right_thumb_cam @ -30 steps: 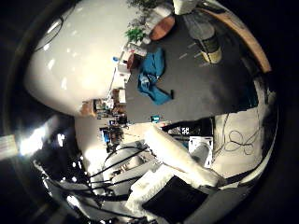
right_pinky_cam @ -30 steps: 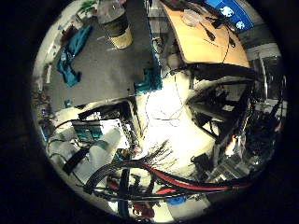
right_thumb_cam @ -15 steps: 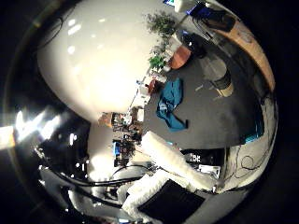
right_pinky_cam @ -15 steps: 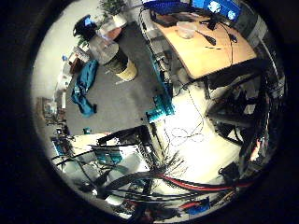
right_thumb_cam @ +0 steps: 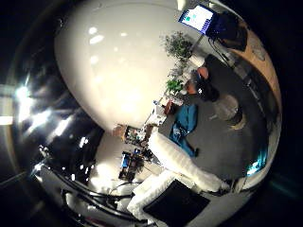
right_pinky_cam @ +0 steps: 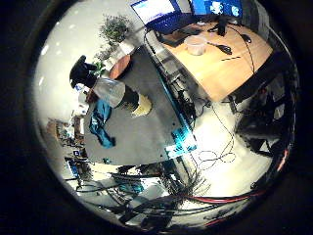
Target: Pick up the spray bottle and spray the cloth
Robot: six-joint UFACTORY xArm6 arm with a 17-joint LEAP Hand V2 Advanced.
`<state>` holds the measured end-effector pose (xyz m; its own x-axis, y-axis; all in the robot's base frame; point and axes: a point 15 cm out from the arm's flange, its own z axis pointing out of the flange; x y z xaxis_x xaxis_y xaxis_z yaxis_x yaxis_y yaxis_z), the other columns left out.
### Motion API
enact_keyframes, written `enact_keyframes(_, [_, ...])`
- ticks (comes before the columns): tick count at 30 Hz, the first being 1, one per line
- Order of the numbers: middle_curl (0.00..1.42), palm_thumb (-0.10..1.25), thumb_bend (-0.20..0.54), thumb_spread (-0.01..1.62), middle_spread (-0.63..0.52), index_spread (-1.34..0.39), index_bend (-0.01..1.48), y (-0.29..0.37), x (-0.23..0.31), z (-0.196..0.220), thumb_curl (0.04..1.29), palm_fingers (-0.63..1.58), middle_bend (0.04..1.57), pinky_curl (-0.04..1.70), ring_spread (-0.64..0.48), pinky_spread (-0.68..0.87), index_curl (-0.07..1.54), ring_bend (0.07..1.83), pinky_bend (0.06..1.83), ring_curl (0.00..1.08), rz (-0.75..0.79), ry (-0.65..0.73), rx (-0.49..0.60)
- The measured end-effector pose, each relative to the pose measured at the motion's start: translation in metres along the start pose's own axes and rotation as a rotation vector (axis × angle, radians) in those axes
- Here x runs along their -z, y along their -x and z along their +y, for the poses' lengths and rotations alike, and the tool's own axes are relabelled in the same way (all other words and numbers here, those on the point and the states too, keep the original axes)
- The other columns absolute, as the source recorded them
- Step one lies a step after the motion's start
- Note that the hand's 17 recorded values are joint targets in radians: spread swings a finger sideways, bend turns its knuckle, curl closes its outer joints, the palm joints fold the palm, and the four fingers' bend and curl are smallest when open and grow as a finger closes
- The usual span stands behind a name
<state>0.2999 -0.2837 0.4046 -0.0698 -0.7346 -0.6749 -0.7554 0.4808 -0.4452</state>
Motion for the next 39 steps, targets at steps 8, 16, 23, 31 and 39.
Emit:
enact_keyframes(8, [0.35,0.54,-0.016,1.18,0.09,-0.26,0.15,-0.039,-0.002,-0.017,0.26,0.19,0.20,0.31,0.16,0.38,0.27,0.28,0.37,0.26,-0.043,-0.066,-0.053])
enact_keyframes(16, [0.35,0.59,-0.016,1.19,0.11,-0.23,0.15,-0.074,-0.010,-0.034,0.28,0.16,0.20,0.31,0.18,0.39,0.27,0.29,0.40,0.26,-0.037,-0.092,-0.089])
enact_keyframes(23, [0.35,0.57,-0.021,1.18,0.12,-0.23,0.15,-0.083,-0.019,-0.045,0.28,0.15,0.21,0.31,0.18,0.38,0.27,0.30,0.41,0.26,-0.070,-0.099,-0.100])
enact_keyframes(31, [0.35,0.52,-0.022,1.15,0.12,-0.23,0.15,-0.079,-0.058,-0.049,0.27,0.12,0.21,0.30,0.18,0.38,0.27,0.30,0.41,0.26,-0.121,-0.046,-0.087])
enact_keyframes(39, [0.35,0.46,-0.031,1.11,0.12,-0.23,0.16,-0.077,-0.092,-0.049,0.26,0.10,0.20,0.30,0.17,0.38,0.27,0.28,0.40,0.26,-0.174,-0.005,-0.081])
